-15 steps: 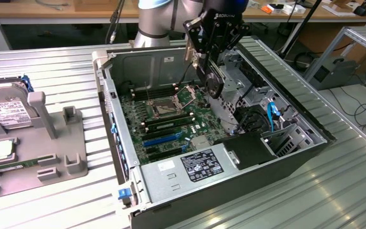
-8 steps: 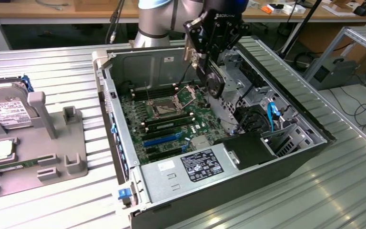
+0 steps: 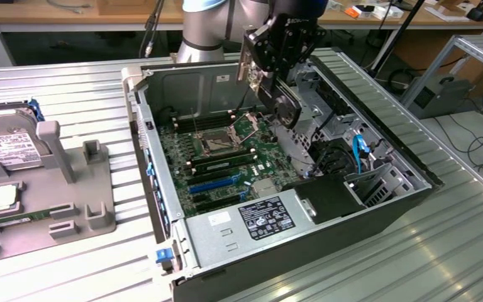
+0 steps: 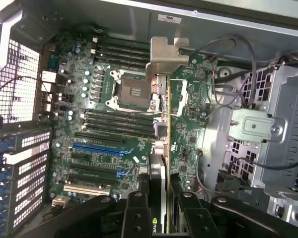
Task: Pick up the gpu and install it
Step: 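Insert the gpu into the slot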
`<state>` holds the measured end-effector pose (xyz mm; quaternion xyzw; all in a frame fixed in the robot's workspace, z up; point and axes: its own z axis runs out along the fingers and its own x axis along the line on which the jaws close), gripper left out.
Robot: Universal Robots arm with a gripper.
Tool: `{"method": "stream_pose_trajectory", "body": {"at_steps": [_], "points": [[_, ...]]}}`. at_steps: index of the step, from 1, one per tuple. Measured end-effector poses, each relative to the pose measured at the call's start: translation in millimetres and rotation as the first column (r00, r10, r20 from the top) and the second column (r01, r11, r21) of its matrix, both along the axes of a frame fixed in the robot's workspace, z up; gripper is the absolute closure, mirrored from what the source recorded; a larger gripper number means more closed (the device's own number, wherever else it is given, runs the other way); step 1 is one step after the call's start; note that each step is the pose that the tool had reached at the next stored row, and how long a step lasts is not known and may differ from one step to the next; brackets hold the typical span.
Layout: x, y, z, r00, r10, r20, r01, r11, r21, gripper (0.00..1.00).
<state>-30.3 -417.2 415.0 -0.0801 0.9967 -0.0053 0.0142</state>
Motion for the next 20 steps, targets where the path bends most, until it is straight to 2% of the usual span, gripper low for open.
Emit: {"method": "stream_pose_trajectory", "body": {"at_steps": [7, 10, 15, 19, 20], "points": [[0.0, 0.0, 0.0, 0.9958, 0.091, 0.0, -0.091, 0.9958, 0.0, 0.73], [0.0, 0.0, 0.0, 0.9902, 0.14, 0.0, -0.14, 0.9902, -0.0001, 0.73], [0.0, 0.0, 0.0, 0.9764, 0.216, 0.0, -0.216, 0.9764, 0.0, 0.73], [0.0, 0.0, 0.0, 0.9586, 0.285, 0.0, -0.285, 0.9586, -0.0001, 0.73], [0.0, 0.0, 0.0, 0.9523, 0.305, 0.0, -0.305, 0.9523, -0.0001, 0.73]]}}
